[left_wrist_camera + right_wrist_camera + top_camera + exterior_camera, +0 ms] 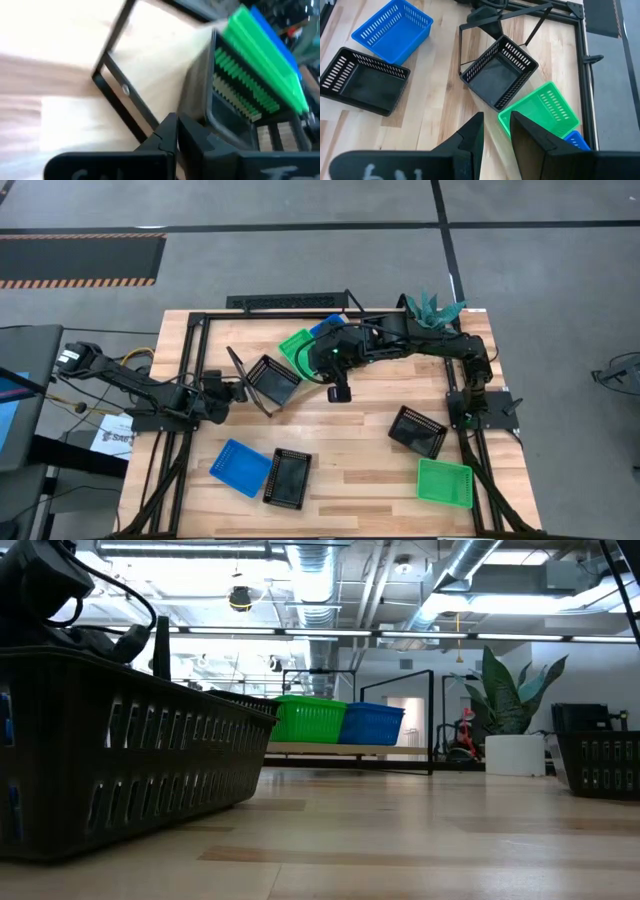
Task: Stack baskets on shelf by color
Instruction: Put the bottom right black bin on the shelf
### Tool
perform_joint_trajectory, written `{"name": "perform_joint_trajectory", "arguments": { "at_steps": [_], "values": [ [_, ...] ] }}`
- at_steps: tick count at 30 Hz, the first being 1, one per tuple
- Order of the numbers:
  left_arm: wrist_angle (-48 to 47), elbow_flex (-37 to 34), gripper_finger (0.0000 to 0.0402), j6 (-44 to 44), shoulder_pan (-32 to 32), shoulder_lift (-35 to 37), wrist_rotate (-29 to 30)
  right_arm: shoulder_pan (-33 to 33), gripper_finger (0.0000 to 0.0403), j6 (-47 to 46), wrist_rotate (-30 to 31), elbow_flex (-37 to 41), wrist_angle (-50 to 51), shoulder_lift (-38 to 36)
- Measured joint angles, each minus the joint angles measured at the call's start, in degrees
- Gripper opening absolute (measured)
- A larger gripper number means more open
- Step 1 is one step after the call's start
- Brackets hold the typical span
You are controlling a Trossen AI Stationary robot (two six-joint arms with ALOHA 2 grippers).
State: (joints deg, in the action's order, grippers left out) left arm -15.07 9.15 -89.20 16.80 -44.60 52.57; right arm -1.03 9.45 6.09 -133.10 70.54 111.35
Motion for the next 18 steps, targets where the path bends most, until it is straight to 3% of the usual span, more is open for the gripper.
{"name": "perform_joint_trajectory", "arguments": {
  "at_steps": [5, 11, 13, 18],
  "values": [
    [0.03, 0.00, 0.0000, -2.72, -0.02, 0.02, 3.02, 0.18, 0.0116, 0.00, 0.00, 0.06, -0.54, 0.66],
    [-2.22, 0.00, 0.0000, -6.18, 0.12, 0.46, -12.18, 0.40, 0.0116, -0.02, -0.07, 0.22, 0.13, 1.82],
    [-2.72, 0.00, 0.0000, -7.90, 0.46, 0.44, -14.35, 0.38, 0.0116, 0.00, -0.07, 0.18, -0.27, 1.86],
    [0.20, 0.00, 0.0000, -4.16, 0.97, 0.46, -7.11, 0.21, 0.0116, 0.00, -0.11, 0.24, -0.08, 3.34]
  ]
}}
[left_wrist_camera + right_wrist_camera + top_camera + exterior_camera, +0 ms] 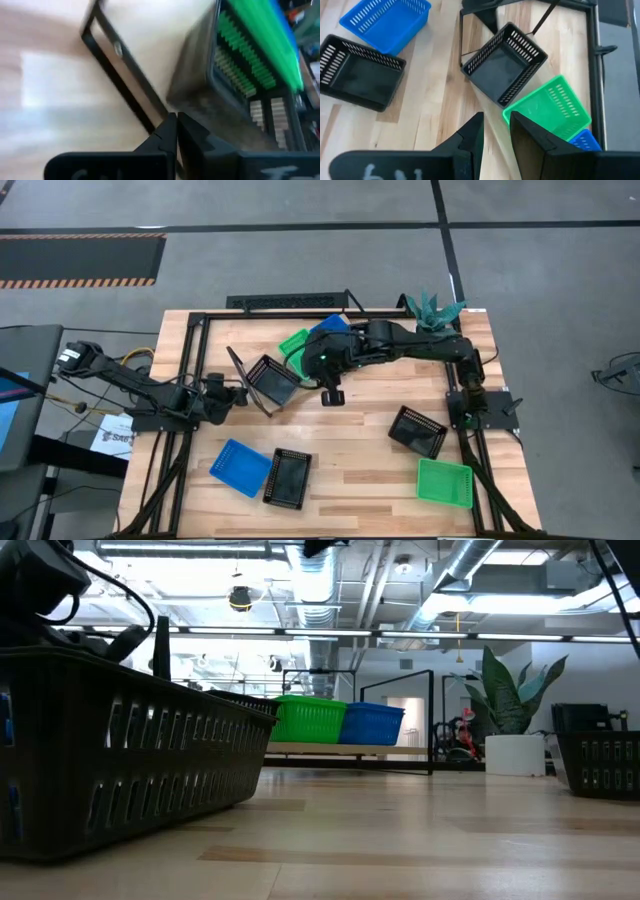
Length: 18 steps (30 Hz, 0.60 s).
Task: Stack baskets on shelf by color
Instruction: Put the bottom right black bin on the shelf
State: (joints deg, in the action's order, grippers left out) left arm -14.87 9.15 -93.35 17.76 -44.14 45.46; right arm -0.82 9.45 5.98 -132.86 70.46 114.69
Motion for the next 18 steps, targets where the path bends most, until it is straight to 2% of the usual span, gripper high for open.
{"name": "perform_joint_trajectory", "arguments": {
  "at_steps": [4, 13, 15, 18],
  "values": [
    [-0.76, 0.00, 0.0000, 0.28, -1.36, -0.01, 4.55, -0.26, 0.0116, 0.00, 0.00, -0.13, 0.40, 0.77],
    [-0.72, 0.00, 0.0000, 0.97, -5.15, -0.22, 6.78, -0.05, 0.0116, 0.07, 0.00, -0.13, 0.04, 1.34],
    [-0.80, 0.00, 0.0000, 0.93, -5.76, -0.20, 5.30, 0.24, 0.0116, 0.07, -0.02, -0.13, 0.02, 1.34],
    [-2.88, 0.00, 0.0000, -0.20, -5.80, 0.60, -0.37, 0.52, 0.0116, 0.22, -0.01, -0.13, -0.01, 1.32]
  ]
}}
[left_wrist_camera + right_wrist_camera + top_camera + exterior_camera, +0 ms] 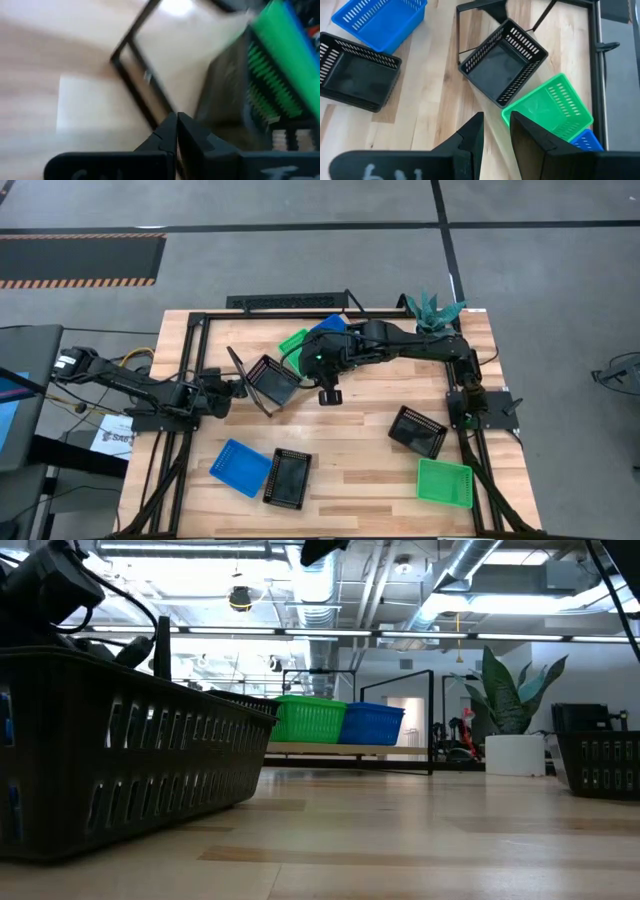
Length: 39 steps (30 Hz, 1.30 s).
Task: Stack baskets on shelf by color
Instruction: Put the bottom right black bin on the shelf
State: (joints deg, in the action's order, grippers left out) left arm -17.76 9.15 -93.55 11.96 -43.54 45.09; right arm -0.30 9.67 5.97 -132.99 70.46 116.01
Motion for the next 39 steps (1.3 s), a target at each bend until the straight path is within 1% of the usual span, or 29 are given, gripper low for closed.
{"name": "perform_joint_trajectory", "arguments": {
  "at_steps": [3, 5, 6, 9, 12, 20, 25, 29, 31, 35, 39],
  "values": [
    [-0.68, -0.02, 0.0000, -2.18, 1.09, 0.13, -5.51, 0.12, 0.0116, 0.08, 0.02, 0.00, 0.02, 0.00],
    [0.27, -0.04, 0.0000, -1.51, 2.09, 0.43, -7.25, 0.09, 0.0116, 0.81, 0.01, 0.00, -0.03, 0.00],
    [1.62, -0.04, 0.0000, -0.58, 2.52, 0.40, -6.73, 0.09, 0.0116, 1.18, 0.01, 0.00, -0.14, 0.00],
    [6.04, -0.04, 0.0000, 2.79, 3.03, 0.43, -1.41, 0.11, 0.0116, 1.33, 0.01, 0.00, -0.97, 0.00],
    [6.79, -0.04, 0.0000, 4.03, 2.33, 0.40, 1.47, 0.14, 0.0116, 1.39, 0.01, 0.00, -1.11, 0.00],
    [6.17, -0.04, 0.0000, 4.78, -1.78, -0.81, 3.77, 0.87, 0.0116, 2.84, 0.01, 0.00, -1.75, -0.02],
    [7.21, -0.04, 0.0000, 5.46, -4.56, -0.84, 3.67, 1.58, 0.0116, 2.91, -0.01, 0.00, -2.49, -0.02],
    [9.33, -0.04, 0.0000, 6.95, -5.38, -0.82, 3.43, 1.89, 0.0116, 2.86, -0.03, 0.00, -2.44, -0.02],
    [10.53, -0.04, 0.0000, 6.90, -5.31, -0.74, 1.93, 1.91, 0.0116, 2.84, -0.03, 0.00, -2.26, -0.02],
    [11.26, 0.07, 0.0000, 6.92, -3.43, 0.58, -4.49, 1.61, 0.0116, 2.84, -0.03, 0.00, -1.83, -0.02],
    [10.58, 0.07, 0.0000, 4.76, -1.01, 0.58, -6.24, 1.41, 0.0116, 2.79, -0.26, 0.00, -1.86, -0.02]
  ]
}}
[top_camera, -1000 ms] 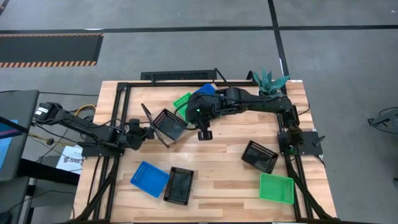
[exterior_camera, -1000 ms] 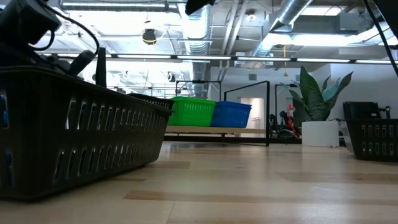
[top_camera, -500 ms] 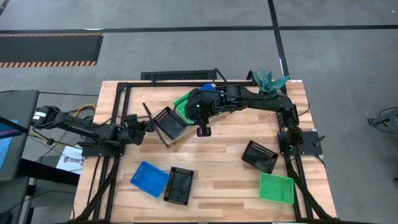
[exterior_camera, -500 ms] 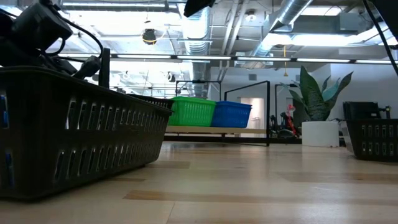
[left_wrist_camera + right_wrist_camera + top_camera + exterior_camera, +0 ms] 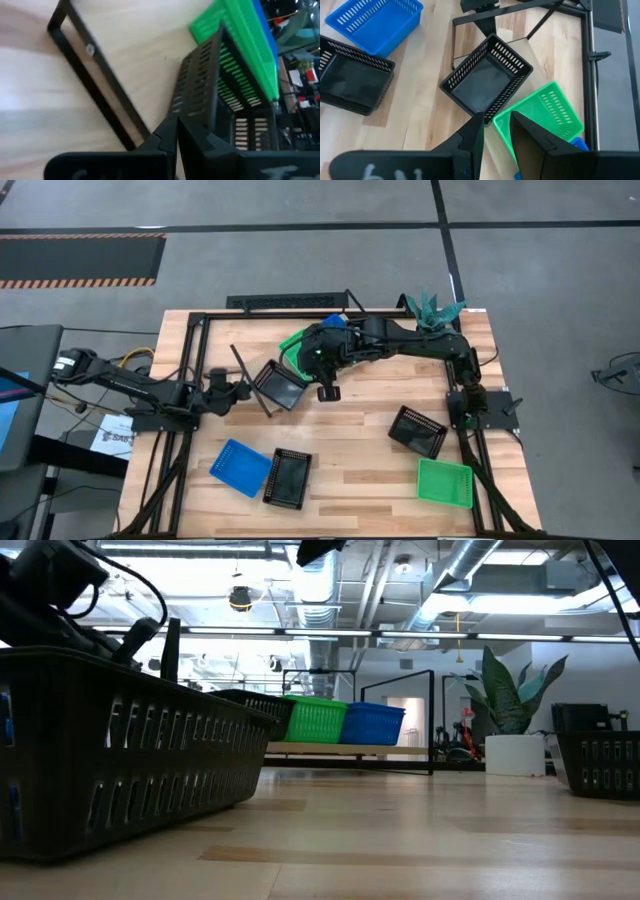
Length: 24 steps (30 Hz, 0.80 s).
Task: Stack baskets on shelf by color
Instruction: Put the bottom right black bin on the shelf
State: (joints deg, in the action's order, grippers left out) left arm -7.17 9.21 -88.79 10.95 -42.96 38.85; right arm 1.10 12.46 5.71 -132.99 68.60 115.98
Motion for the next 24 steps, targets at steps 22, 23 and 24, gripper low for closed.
{"name": "perform_joint_trajectory", "arguments": {
  "at_steps": [22, 23, 24],
  "values": [
    [5.50, 0.08, 0.0000, -3.96, 6.13, -5.80, 1.73, -1.99, 0.0116, -1.62, -1.78, 0.00, -0.23, -0.02],
    [5.60, 0.07, 0.0000, -4.40, 5.83, -6.71, 2.27, -1.99, 0.0116, -1.78, -1.78, 0.00, -0.04, -0.02],
    [5.97, 0.07, 0.0000, -5.12, 5.53, -7.62, 2.87, -1.99, 0.0116, -1.94, -1.78, 0.00, 0.02, -0.02]
  ]
}}
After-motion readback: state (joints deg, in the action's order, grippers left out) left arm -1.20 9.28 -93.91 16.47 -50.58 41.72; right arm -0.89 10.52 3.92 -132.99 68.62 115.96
